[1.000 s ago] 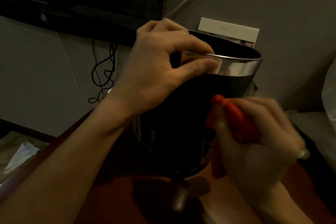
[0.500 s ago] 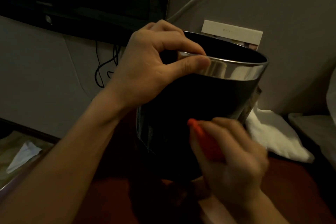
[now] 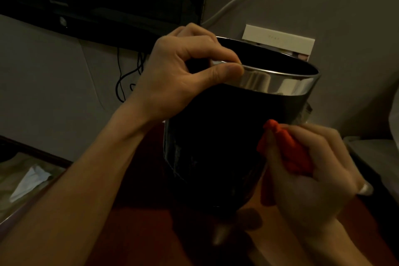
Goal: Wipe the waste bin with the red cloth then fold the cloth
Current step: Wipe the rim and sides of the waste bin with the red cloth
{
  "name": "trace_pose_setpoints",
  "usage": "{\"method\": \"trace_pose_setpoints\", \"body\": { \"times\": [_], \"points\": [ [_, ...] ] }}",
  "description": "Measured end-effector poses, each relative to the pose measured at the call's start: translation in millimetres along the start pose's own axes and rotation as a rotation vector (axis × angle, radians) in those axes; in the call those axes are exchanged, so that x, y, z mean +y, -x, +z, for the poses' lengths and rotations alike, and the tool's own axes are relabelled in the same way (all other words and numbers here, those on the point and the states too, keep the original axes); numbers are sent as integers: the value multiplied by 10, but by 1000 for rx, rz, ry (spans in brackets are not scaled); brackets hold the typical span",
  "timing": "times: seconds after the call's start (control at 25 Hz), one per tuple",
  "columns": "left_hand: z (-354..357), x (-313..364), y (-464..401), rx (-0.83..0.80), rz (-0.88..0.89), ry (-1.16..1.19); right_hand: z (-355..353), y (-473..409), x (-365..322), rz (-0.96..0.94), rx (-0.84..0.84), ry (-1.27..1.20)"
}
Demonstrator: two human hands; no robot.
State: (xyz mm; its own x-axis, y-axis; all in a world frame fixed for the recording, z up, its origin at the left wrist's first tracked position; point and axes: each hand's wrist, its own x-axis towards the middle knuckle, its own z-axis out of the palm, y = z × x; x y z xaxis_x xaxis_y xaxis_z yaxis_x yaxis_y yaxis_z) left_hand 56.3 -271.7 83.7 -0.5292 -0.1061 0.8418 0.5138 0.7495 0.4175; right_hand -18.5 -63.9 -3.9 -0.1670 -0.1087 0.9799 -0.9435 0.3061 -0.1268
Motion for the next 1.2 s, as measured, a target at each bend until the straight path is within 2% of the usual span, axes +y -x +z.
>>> {"method": "trace_pose_setpoints", "body": {
  "times": [0.12,0.32,0.48,0.72,0.96,1.12,1.2],
  "points": [
    [-3,64,14,-6,18,-61,110,202,-80,-6,-82,19],
    [300,353,76,-42,138,-340,177,330,-117,-68,-147,-28],
    [225,256,43,-10,115,-256,148,280,-194,-72,-118,-54],
    [39,142,26,-54,48,-131,-5,-29,-66,-9,46,-21],
    [25,143,13,-57,54,-127,199,323,-153,-144,-182,13],
    [36,143,15,-58,62,-130,38,40,-55,-35,-28,31],
    [48,149,10,-55,61,-135,42,59,-51,-12,-25,28]
  ]
}}
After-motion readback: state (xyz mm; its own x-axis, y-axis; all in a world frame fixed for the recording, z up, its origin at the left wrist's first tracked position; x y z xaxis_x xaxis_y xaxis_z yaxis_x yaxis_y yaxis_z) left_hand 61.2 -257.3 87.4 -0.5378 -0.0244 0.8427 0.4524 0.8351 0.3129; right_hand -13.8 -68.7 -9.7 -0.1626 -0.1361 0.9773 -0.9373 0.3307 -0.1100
